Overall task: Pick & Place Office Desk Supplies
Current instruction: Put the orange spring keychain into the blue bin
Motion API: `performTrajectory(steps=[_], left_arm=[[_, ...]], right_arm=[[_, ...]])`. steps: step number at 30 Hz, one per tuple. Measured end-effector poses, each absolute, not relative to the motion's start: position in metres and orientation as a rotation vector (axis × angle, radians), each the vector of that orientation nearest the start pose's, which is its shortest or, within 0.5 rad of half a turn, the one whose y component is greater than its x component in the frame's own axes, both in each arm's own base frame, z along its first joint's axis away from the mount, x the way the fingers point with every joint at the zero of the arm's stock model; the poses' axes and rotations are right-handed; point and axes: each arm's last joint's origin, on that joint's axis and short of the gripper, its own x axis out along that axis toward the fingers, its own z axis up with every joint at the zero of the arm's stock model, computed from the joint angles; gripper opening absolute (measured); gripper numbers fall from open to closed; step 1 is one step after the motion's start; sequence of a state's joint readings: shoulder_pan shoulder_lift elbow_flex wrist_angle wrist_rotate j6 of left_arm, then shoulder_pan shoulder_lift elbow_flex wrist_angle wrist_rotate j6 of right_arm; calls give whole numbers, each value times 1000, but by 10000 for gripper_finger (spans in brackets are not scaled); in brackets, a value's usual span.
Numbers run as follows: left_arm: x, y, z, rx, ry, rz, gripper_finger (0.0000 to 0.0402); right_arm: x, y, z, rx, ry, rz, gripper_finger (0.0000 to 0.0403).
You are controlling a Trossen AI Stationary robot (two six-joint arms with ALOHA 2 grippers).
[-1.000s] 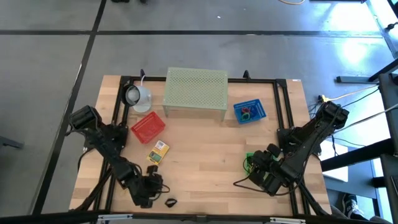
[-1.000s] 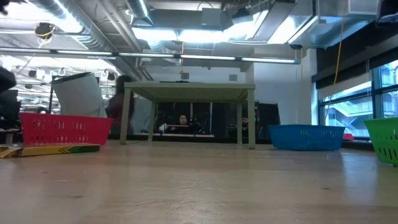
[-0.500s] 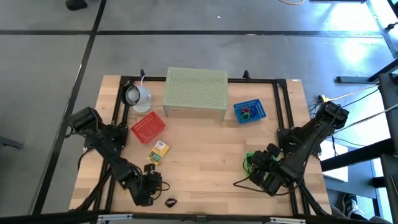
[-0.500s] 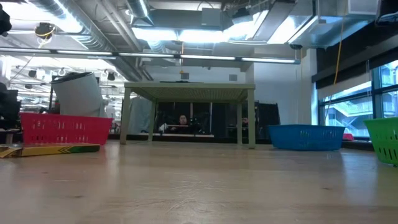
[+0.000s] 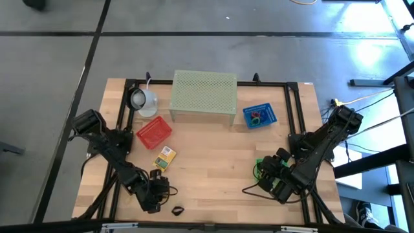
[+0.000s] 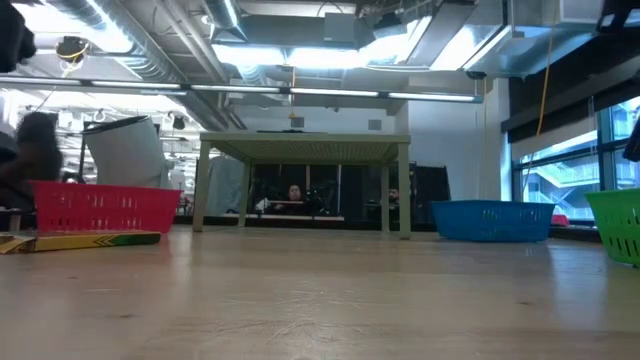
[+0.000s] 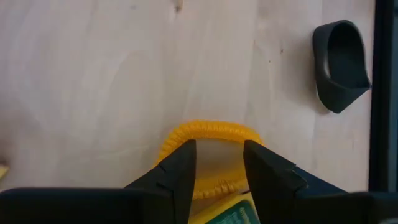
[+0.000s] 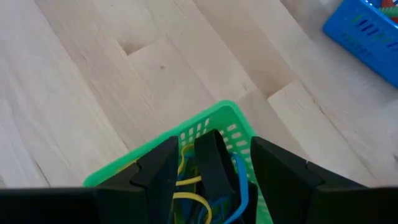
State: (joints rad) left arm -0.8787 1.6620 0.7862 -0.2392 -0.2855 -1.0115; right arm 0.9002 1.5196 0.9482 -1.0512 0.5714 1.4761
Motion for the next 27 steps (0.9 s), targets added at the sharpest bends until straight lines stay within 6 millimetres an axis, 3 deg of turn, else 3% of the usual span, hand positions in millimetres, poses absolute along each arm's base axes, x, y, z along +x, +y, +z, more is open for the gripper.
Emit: performTrajectory(steps=[12, 22, 27], left_arm=[[193, -224, 143, -377, 1026, -95, 134], [191, -234, 124, -360, 1079, -107, 134], [192, -235, 115, -248, 1067, -117, 133]], right_arm=[[163, 178, 193, 213, 1006, -594, 203], [163, 178, 193, 217, 1004, -592, 203], [163, 178, 193, 220, 1003, -591, 203]])
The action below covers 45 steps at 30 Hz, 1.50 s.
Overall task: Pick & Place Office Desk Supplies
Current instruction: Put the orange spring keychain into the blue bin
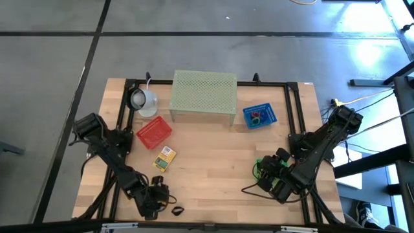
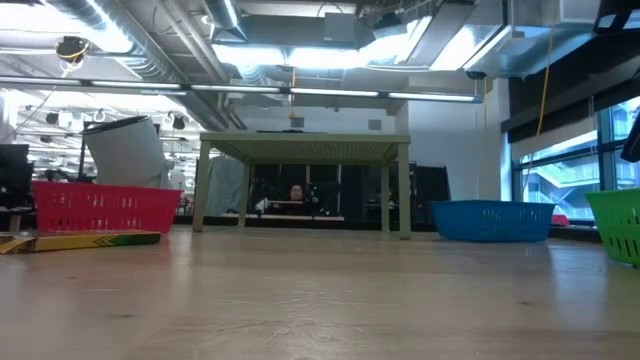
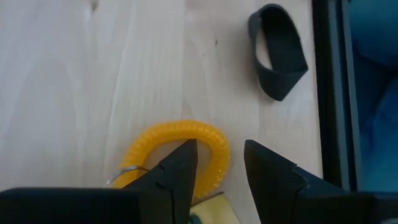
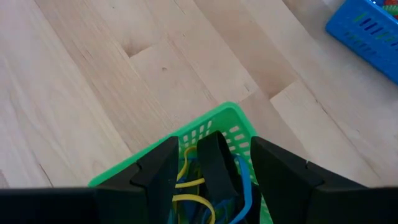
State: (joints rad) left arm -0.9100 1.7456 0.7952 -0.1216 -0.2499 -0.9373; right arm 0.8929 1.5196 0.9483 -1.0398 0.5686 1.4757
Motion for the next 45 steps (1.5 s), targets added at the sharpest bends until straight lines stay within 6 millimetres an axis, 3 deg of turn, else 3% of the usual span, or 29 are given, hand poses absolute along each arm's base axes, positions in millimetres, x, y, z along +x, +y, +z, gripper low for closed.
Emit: performTrajectory(steps=[8, 15, 23, 33, 45], left_arm=[[192, -233, 112, 7, 1009, -186, 84], [193, -230, 111, 14, 986, -125, 12], [199, -230, 117, 60, 833, -90, 14], [222, -230, 154, 55, 522, -60, 16], [259, -219, 190, 23, 209, -177, 16]], right_arm=[[164, 178, 194, 209, 981, -593, 203], [164, 178, 193, 209, 979, -594, 203], [165, 178, 194, 206, 942, -597, 203], [170, 178, 197, 174, 785, -602, 203], [207, 202, 211, 60, 565, -316, 203]])
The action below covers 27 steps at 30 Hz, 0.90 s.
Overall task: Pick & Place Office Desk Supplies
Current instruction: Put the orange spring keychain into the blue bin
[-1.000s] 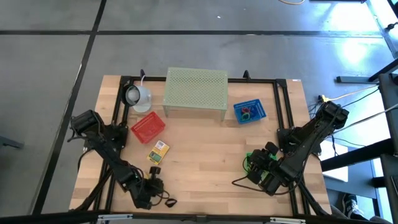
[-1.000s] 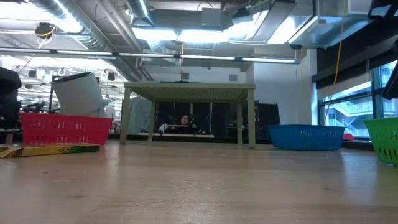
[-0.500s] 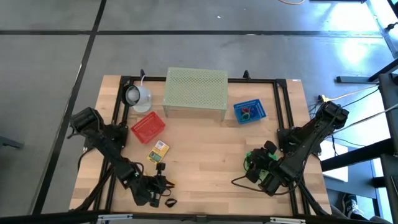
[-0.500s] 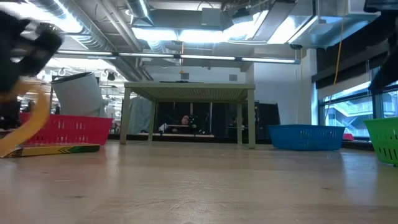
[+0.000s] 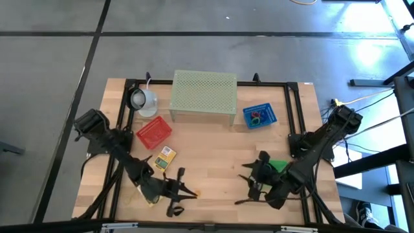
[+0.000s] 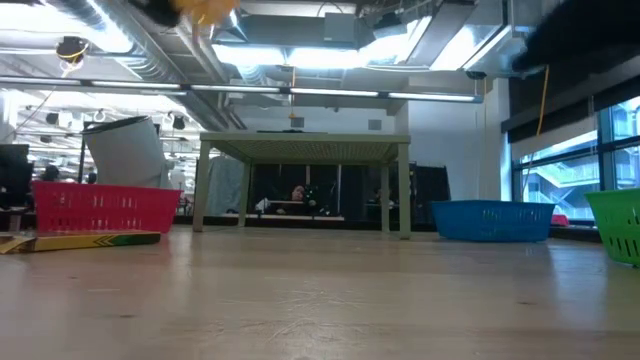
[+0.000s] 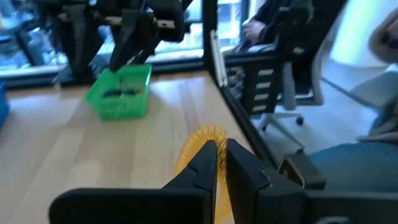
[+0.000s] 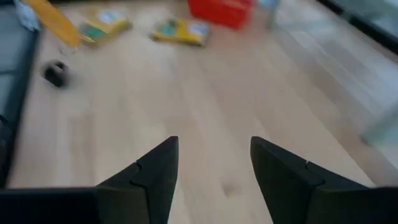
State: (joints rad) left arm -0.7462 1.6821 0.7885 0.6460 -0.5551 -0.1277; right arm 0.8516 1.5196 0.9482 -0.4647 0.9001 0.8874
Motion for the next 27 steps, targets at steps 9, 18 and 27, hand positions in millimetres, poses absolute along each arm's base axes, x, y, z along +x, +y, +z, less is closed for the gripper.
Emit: performTrajectory(steps=[9, 18, 27], left_arm=[[277, -202, 201, 63, 103, -215, 16], [293, -181, 208, 28, 43, -228, 16], [297, -175, 209, 57, 31, -220, 16]], right_arm=[[248, 199, 235, 90, 407, -163, 203], [283, 193, 229, 49, 335, -38, 203], [298, 197, 217, -16, 315, 123, 203]])
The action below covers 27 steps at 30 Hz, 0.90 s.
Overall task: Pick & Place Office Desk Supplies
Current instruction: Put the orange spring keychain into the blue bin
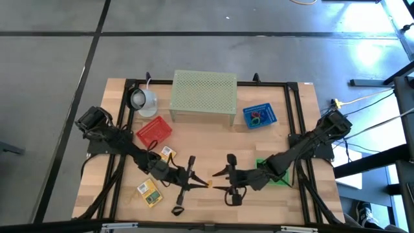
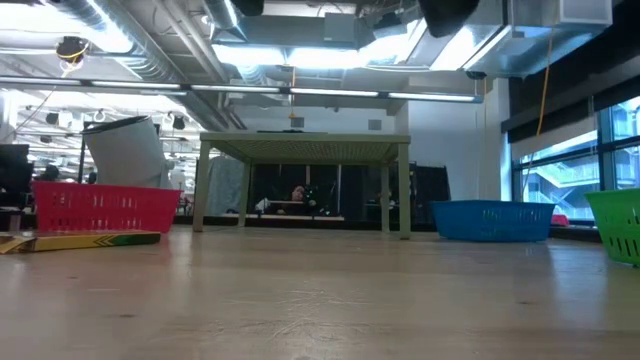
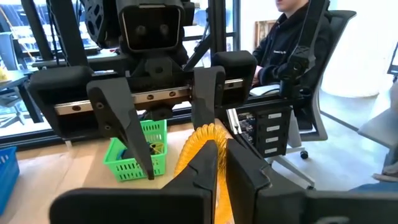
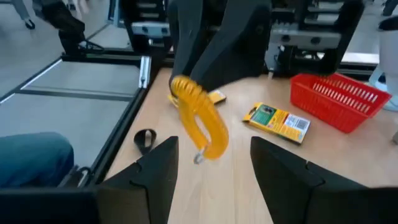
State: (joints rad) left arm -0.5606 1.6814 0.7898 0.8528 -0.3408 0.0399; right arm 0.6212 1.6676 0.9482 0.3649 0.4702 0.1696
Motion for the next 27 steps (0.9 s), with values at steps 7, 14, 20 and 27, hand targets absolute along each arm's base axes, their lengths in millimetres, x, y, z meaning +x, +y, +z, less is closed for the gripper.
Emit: performTrajectory(steps=[7, 14, 20, 27], left_arm=[[298, -174, 209, 66, 28, -215, 16], [302, -166, 211, 69, 18, -188, 16], [304, -163, 217, 75, -43, -185, 16], [303, -165, 220, 93, -81, -250, 16]], right_arm=[[302, 194, 220, 2, 283, 119, 203], [306, 188, 221, 10, 274, 126, 203], [309, 184, 221, 13, 274, 113, 203], [309, 185, 221, 24, 280, 123, 186]])
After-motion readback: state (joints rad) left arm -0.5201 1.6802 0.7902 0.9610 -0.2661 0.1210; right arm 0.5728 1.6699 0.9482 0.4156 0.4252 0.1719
